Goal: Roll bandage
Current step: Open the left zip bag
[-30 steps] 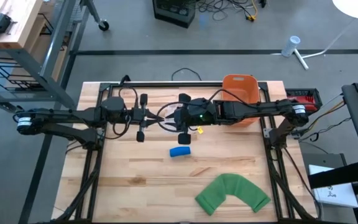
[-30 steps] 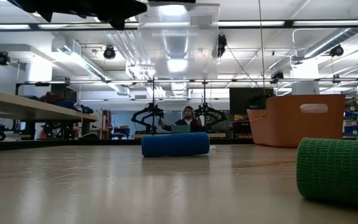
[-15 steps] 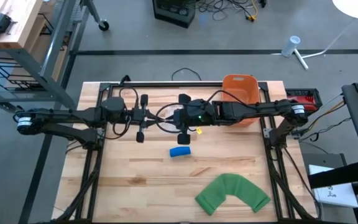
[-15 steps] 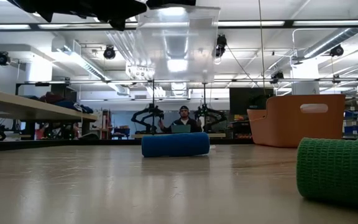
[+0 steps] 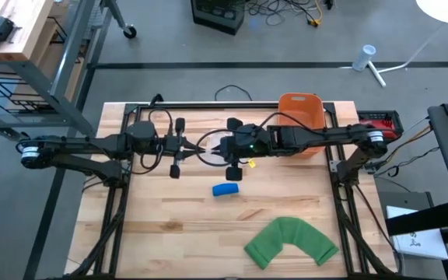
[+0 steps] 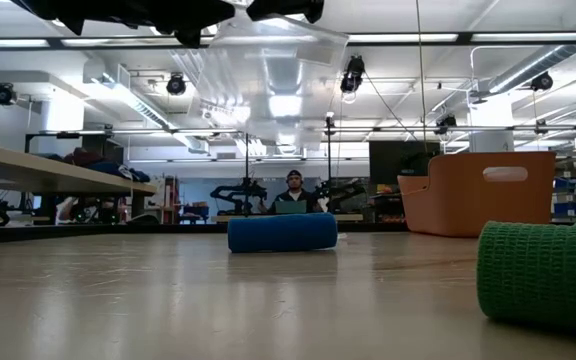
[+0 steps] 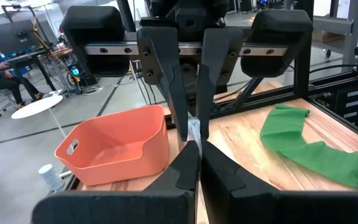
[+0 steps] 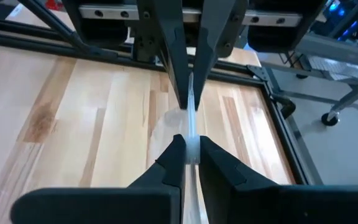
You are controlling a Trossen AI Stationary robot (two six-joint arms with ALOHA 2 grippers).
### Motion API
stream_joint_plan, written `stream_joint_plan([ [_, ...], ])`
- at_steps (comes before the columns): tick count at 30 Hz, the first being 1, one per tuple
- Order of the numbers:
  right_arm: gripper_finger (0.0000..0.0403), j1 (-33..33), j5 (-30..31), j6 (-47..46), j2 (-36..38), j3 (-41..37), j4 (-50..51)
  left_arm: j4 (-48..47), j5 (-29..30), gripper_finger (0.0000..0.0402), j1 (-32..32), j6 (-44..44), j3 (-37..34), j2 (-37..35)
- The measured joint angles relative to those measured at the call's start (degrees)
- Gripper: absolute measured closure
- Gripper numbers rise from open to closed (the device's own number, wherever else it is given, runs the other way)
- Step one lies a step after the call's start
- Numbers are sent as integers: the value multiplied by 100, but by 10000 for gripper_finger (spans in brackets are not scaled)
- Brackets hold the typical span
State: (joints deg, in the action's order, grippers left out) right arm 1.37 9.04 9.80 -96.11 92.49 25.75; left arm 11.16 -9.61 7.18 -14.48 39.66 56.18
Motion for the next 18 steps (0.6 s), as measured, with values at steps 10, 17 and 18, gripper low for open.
stream_joint_plan([
  [10, 371, 0, 4, -140, 133, 0, 568, -83, -2, 401, 0, 0, -4, -98],
  [17, 375, 0, 3, -187, 198, 2, 920, -207, 0, 401, 0, 0, -7, -224],
  [18, 373, 0, 4, -193, 214, 2, 994, -221, -2, 401, 0, 0, -7, -238],
])
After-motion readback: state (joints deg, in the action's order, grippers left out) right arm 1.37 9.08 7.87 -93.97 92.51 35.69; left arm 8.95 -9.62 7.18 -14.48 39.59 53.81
